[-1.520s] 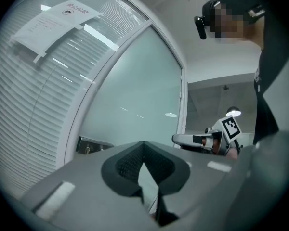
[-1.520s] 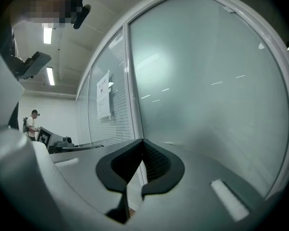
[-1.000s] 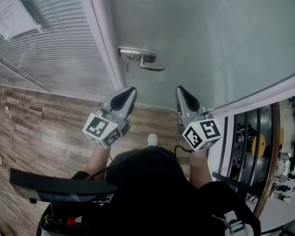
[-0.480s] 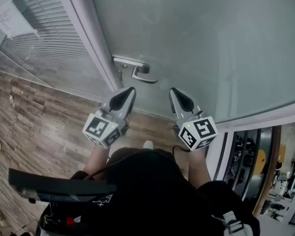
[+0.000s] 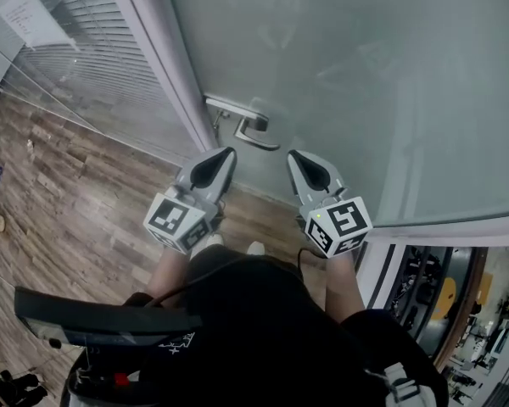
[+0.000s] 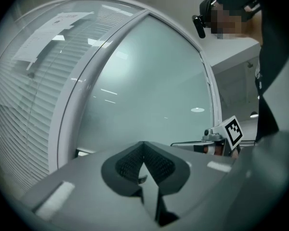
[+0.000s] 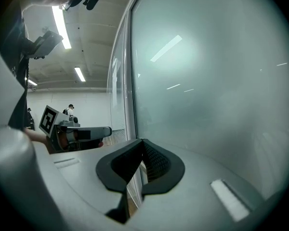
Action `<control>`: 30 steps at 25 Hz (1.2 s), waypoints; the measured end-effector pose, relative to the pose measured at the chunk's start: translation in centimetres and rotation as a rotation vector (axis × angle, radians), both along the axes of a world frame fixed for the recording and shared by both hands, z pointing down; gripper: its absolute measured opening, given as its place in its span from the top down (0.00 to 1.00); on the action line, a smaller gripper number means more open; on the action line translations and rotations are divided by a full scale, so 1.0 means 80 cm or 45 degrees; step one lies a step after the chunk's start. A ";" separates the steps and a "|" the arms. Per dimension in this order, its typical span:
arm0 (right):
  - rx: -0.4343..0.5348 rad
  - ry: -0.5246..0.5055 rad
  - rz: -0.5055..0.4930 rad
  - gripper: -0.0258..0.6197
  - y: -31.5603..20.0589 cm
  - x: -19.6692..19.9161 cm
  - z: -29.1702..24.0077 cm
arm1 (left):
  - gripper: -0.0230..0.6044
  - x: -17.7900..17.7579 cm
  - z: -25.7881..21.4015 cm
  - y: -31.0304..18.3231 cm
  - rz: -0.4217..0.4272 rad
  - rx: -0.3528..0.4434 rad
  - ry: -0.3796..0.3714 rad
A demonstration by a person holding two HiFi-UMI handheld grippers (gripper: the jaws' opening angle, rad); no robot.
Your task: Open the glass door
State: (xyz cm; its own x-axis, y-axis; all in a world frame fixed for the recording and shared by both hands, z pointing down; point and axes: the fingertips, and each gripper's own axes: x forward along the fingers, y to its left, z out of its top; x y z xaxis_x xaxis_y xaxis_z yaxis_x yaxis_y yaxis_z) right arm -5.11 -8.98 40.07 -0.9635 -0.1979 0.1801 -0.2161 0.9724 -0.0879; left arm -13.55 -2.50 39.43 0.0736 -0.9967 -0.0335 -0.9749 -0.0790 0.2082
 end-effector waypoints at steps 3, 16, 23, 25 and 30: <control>0.009 0.014 -0.006 0.96 0.001 -0.012 0.000 | 0.96 -0.010 -0.001 -0.001 -0.001 0.000 -0.005; 0.185 0.284 0.050 0.89 -0.001 -0.046 0.052 | 0.96 -0.033 0.009 -0.021 0.172 -0.013 0.001; 0.418 0.554 -0.009 0.72 0.004 -0.070 0.078 | 0.96 -0.053 0.007 -0.027 0.219 -0.017 0.018; 0.520 0.652 -0.023 0.71 0.003 -0.076 0.092 | 0.96 -0.057 0.007 -0.027 0.227 -0.016 0.021; 0.729 0.876 -0.028 0.71 -0.008 -0.083 0.126 | 0.96 -0.062 0.012 -0.025 0.238 -0.022 0.034</control>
State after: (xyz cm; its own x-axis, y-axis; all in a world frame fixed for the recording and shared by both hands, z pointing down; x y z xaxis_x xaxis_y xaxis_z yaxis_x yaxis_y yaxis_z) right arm -11.72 -9.64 50.18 -0.6834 -0.4175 0.5989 -0.0224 0.8320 0.5544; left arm -18.50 -4.50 40.38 0.2566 -0.9663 -0.0212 -0.9377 -0.2542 0.2366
